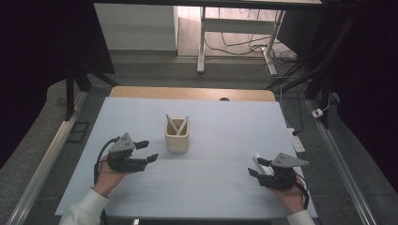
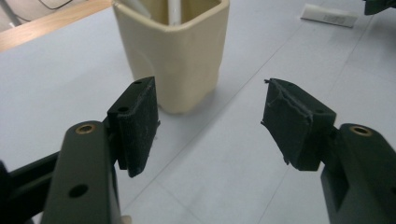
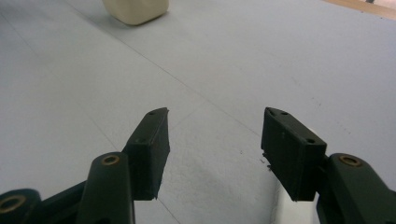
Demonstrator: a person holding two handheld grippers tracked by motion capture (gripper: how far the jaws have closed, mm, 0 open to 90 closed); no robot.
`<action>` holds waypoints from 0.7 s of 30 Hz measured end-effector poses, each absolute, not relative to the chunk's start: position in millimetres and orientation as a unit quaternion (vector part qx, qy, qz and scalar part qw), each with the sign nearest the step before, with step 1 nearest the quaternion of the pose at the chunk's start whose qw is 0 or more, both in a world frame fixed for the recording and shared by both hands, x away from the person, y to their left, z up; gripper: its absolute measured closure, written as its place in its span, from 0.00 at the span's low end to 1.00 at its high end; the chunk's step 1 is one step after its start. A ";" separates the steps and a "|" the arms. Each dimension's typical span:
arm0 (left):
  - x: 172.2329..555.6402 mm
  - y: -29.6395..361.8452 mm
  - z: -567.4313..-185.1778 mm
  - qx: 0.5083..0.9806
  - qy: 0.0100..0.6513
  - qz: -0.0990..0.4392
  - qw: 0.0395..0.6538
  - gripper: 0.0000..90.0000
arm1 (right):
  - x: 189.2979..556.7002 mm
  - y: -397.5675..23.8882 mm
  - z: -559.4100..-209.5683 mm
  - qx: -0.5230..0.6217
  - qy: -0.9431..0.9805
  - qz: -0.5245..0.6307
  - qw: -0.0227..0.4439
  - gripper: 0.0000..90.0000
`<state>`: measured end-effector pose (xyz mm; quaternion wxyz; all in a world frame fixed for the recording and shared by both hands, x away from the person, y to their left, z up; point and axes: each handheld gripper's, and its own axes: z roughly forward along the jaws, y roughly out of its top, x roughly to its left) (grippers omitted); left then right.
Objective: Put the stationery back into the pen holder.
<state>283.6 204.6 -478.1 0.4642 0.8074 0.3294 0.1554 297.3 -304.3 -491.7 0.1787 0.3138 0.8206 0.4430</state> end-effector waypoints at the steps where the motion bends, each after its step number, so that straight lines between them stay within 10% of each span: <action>1: 281.7 206.3 -479.3 0.806 0.332 0.156 0.464 0.39 | 297.4 -304.5 -491.5 0.314 0.820 0.444 0.178 0.46; 21: 269.8 219.4 -495.6 0.814 0.341 0.153 0.444 0.37 | 307.4 -321.4 -463.4 0.321 0.814 0.447 0.186 0.46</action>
